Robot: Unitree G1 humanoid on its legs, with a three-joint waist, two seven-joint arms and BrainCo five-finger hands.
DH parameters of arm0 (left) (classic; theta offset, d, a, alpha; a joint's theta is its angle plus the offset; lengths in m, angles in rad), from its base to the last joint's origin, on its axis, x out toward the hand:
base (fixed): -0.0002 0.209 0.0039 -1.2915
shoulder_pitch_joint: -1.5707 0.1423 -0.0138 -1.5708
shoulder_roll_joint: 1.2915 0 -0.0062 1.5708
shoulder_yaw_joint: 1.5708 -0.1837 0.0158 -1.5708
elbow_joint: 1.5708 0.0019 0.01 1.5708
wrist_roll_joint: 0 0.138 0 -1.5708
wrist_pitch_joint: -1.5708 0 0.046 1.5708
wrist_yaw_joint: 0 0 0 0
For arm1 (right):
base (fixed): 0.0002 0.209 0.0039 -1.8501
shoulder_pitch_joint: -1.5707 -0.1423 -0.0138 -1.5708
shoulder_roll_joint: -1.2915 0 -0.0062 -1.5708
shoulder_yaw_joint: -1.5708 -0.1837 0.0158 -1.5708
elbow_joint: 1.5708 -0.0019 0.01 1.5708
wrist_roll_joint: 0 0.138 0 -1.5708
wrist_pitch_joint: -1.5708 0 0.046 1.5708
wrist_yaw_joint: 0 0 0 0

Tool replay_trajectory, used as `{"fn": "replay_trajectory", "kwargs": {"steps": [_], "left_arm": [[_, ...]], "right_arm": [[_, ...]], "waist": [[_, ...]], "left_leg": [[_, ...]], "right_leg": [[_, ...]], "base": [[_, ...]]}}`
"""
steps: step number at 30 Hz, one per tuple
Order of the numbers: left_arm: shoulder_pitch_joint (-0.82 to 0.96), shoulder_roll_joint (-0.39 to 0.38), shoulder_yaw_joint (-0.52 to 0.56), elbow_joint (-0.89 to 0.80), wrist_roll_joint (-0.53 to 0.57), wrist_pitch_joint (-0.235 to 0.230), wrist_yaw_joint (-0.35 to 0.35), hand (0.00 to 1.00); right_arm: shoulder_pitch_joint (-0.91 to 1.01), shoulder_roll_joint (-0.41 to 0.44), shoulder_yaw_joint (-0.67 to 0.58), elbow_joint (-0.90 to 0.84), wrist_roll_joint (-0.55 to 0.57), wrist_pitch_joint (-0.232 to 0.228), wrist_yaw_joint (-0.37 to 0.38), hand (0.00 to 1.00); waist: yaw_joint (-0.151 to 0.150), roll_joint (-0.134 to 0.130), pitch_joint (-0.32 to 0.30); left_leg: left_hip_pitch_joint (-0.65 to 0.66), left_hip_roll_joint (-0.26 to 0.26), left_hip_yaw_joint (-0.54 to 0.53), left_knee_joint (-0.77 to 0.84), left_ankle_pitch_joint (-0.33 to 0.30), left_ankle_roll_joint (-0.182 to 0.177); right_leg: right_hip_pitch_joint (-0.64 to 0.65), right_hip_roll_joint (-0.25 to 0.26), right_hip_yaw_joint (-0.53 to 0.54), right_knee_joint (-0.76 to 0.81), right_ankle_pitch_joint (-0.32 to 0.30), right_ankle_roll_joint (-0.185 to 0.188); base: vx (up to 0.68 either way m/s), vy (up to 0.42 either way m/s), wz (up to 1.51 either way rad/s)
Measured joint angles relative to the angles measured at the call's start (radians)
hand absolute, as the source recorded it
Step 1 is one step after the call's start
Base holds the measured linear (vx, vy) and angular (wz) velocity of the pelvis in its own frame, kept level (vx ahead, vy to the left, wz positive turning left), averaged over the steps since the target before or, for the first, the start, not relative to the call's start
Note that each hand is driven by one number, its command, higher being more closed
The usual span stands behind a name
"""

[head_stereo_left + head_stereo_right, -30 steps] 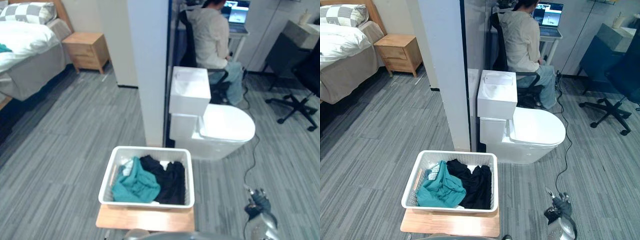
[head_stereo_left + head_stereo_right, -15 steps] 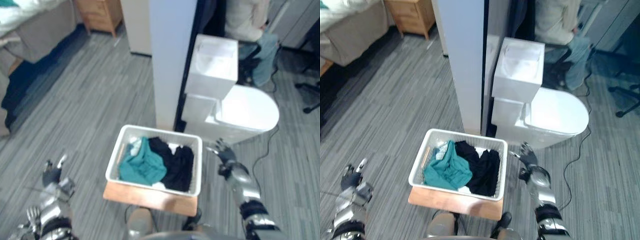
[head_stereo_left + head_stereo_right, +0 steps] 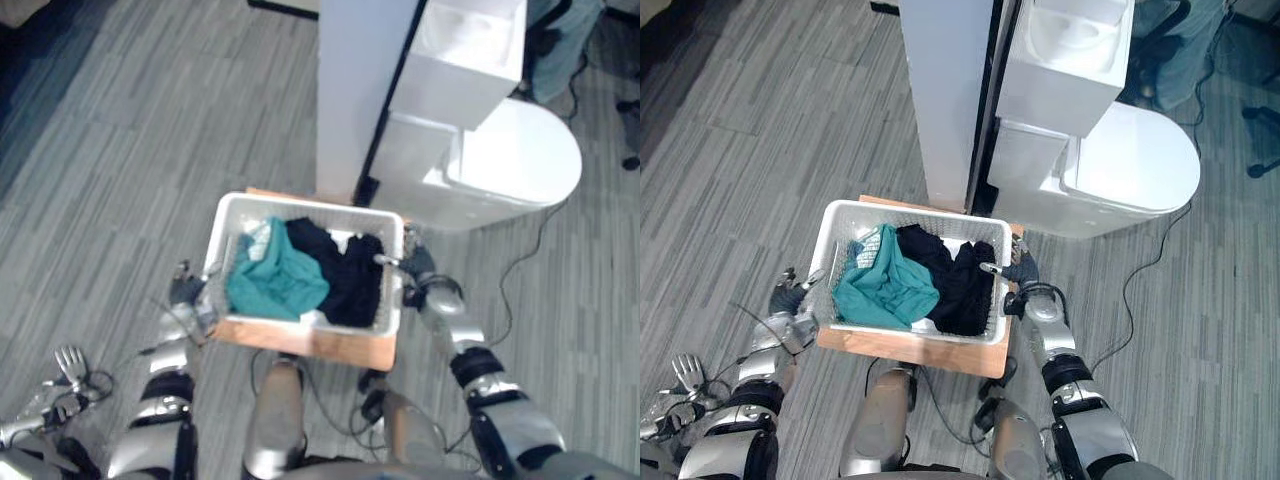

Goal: Pick up the laundry basket with both hands and put the clothes into the washing machine.

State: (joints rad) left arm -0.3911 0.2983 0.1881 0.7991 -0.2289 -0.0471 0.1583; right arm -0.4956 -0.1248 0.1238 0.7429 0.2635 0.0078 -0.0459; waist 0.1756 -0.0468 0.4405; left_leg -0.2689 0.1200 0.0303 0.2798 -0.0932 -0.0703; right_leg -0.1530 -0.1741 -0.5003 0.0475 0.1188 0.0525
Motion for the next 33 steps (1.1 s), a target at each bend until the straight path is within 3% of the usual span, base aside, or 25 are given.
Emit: {"fn": "replay_trajectory", "kwargs": {"steps": [3, 10, 15, 16, 17, 25, 33], "left_arm": [[-0.064, 0.021, -0.029, 0.039, 0.029, 0.006, 0.026, 0.0], [-0.147, 0.073, -0.075, 0.04, 0.076, 0.023, 0.064, 0.0], [-0.2, 0.1, -0.098, 0.078, 0.086, 0.027, 0.068, 0.0], [-0.211, 0.116, -0.113, 0.081, 0.088, 0.028, 0.068, 1.0], [-0.232, 0.121, -0.116, 0.098, 0.094, 0.029, 0.068, 1.0], [-0.35, 0.156, -0.179, 0.156, 0.093, 0.04, 0.07, 1.0], [-0.375, 0.182, -0.187, 0.155, 0.109, 0.027, 0.069, 1.0]], "right_arm": [[0.003, 0.015, 0.005, 0.022, 0.001, 0.019, -0.02, 0.0], [-0.018, 0.021, 0.011, -0.022, 0.0, 0.019, -0.043, 0.0], [-0.04, 0.036, 0.013, -0.013, -0.014, 0.018, -0.047, 0.0], [-0.057, 0.039, 0.015, 0.002, -0.025, 0.018, -0.047, 0.0], [-0.075, 0.038, 0.015, 0.021, -0.035, 0.016, -0.049, 1.0], [-0.238, 0.007, 0.016, 0.111, -0.06, 0.018, -0.126, 1.0], [-0.266, -0.025, 0.063, 0.1, -0.082, 0.008, -0.134, 1.0]], "waist": [[0.001, -0.001, 0.019], [0.0, -0.022, 0.033], [-0.021, -0.032, 0.038], [-0.026, -0.034, 0.039], [-0.027, -0.034, 0.039], [-0.029, -0.034, 0.04], [-0.033, -0.034, 0.042]], "left_leg": [[-0.029, 0.002, -0.001, -0.001, 0.016, -0.006], [-0.059, 0.01, 0.028, 0.009, 0.016, -0.007], [-0.071, 0.016, 0.042, 0.018, 0.016, -0.007], [-0.081, 0.018, 0.043, 0.025, 0.016, -0.007], [-0.093, 0.02, 0.043, 0.034, 0.016, -0.007], [-0.176, 0.022, 0.025, 0.05, 0.017, -0.011], [-0.209, 0.032, 0.035, 0.05, 0.03, -0.023]], "right_leg": [[-0.028, 0.002, -0.007, -0.001, 0.008, -0.01], [-0.061, 0.014, 0.02, -0.026, 0.038, -0.018], [-0.076, 0.019, 0.039, -0.036, 0.051, -0.023], [-0.083, 0.02, 0.038, -0.035, 0.053, -0.024], [-0.092, 0.022, 0.039, -0.035, 0.054, -0.023], [-0.156, 0.025, 0.029, -0.039, 0.066, -0.028], [-0.188, 0.034, 0.035, -0.053, 0.081, -0.026]], "base": [[-0.02, -0.004, 0.02], [-0.01, 0.019, -0.1], [-0.02, 0.021, -0.14], [-0.04, 0.018, -0.04], [-0.05, 0.016, -0.03], [-0.06, 0.009, 0.02], [0.0, 0.0, -0.03]]}}
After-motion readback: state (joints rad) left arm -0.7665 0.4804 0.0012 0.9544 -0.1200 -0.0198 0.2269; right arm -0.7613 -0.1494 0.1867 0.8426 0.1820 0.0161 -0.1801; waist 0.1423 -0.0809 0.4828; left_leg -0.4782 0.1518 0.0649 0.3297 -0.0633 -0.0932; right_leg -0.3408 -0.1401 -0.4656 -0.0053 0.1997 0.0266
